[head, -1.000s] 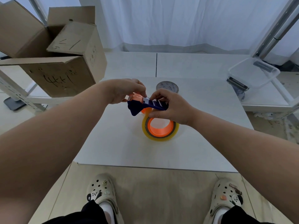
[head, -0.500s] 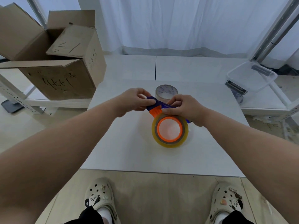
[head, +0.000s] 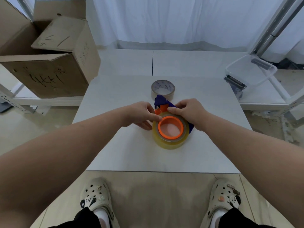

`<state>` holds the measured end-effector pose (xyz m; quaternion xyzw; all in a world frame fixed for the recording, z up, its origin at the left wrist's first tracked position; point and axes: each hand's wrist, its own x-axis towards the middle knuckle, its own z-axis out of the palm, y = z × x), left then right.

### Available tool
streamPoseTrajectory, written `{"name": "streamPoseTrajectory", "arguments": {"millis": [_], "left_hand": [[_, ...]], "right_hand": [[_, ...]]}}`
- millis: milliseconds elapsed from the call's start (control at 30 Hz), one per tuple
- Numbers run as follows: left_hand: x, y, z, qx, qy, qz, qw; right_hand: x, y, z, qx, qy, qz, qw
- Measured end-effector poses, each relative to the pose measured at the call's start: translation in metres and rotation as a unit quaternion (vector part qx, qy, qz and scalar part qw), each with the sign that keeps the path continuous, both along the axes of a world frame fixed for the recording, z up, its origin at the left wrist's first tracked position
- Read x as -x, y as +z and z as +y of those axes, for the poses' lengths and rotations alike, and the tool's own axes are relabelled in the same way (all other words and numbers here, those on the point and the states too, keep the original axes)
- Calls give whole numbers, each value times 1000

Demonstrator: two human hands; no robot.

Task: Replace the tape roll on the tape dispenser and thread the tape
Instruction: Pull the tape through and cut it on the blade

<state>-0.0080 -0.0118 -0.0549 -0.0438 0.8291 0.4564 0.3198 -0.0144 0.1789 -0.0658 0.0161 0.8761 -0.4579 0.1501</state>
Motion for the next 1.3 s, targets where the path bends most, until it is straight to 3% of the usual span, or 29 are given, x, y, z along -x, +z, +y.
{"name": "streamPoseTrajectory", "arguments": {"millis": [100,333,433,500,567,767,900,967,1067,1200,1300], "left_hand": [[1,-1,-1,-8,-1,0,1000],[-9,0,1,23,-66,-51,996],[1,1,1,40,13,83,996],[13,1,-4,124,59,252,958],[24,-1,-7,199,19,324,925],[36,-23,6,289,-154,301,896],[43,-27,11,294,-142,303,895],[44,-27,13,319,-132,330,878],[40,-28,9,357,-144,344,856],[33,-24,-3,370,-135,341,854],[25,-18,-9,361,-107,342,861]], "right_hand": [[0,5,0,-50,36,-10,998],[1,20,8,-83,153,-134,976],[-3,17,8,-106,163,-89,977],[-4,17,9,-102,155,-72,980],[-4,18,14,-80,144,-76,983],[-6,21,31,-19,79,-57,995],[-2,25,47,43,2,-54,998],[4,24,53,54,-59,-32,996],[14,20,58,-6,-114,3,993],[21,17,54,-107,-84,3,991],[22,16,49,-120,-60,-16,991]]}}
